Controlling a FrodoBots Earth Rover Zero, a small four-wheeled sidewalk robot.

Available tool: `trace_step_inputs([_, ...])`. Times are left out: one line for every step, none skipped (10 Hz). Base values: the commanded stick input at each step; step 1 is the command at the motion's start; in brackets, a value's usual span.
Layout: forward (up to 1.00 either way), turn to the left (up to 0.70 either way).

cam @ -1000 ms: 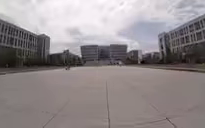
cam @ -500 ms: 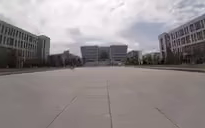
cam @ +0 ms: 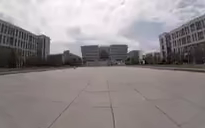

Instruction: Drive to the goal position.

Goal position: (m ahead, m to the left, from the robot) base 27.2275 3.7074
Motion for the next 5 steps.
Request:
trace_step_inputs([1.00, 0.02])
trace_step_inputs([1.00, -0.12])
trace_step_inputs([1.00, -0.33])
trace_step_inputs([1.00, -0.32])
trace_step_inputs([1.00, -0.04])
